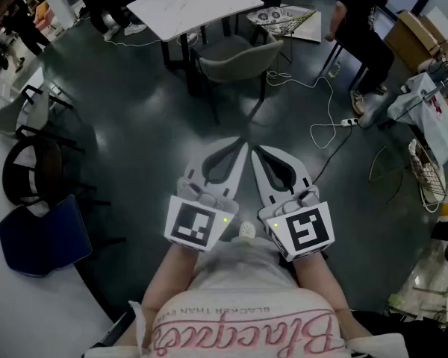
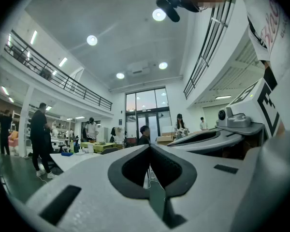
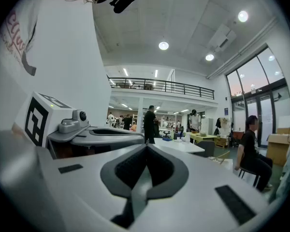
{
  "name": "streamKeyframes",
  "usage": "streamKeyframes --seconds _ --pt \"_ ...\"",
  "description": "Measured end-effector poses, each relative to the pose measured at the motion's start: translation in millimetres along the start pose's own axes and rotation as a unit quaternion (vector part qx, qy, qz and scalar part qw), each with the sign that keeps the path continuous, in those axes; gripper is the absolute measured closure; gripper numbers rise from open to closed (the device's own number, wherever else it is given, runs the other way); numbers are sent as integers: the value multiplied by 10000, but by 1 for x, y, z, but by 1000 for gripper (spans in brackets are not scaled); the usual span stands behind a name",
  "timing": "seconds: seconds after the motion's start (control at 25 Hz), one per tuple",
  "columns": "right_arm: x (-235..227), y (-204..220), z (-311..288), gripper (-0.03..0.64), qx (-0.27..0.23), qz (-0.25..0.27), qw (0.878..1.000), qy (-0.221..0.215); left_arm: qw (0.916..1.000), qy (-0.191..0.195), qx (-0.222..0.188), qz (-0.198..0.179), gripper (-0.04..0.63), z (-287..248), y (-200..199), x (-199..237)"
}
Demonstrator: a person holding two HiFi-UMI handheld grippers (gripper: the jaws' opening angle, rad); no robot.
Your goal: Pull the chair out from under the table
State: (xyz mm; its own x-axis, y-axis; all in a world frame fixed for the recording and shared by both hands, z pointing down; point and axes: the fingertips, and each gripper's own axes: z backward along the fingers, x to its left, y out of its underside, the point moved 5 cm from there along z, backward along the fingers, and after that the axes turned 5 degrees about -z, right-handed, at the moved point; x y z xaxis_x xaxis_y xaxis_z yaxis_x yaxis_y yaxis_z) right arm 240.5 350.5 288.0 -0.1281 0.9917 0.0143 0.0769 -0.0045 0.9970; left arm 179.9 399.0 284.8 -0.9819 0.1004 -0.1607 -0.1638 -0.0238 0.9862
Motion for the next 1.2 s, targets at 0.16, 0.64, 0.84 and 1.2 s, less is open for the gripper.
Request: streamKeyframes --seconds 0.16,0.64,0.84,1.2 --pt "-29 -3 7 614 -16 -26 10000 -51 10000 -15 19 -22 591 -28 -5 -13" --pt "-99 15 19 614 196 -211 9990 -339 9994 -299 124 110 591 -90 1 -43" --pt "-120 18 11 614 235 -240 9988 -369 9993 -290 228 -116 591 -113 2 -38" --pt "-167 16 -60 614 333 -191 9993 -37 9997 -160 208 -19 591 -172 20 30"
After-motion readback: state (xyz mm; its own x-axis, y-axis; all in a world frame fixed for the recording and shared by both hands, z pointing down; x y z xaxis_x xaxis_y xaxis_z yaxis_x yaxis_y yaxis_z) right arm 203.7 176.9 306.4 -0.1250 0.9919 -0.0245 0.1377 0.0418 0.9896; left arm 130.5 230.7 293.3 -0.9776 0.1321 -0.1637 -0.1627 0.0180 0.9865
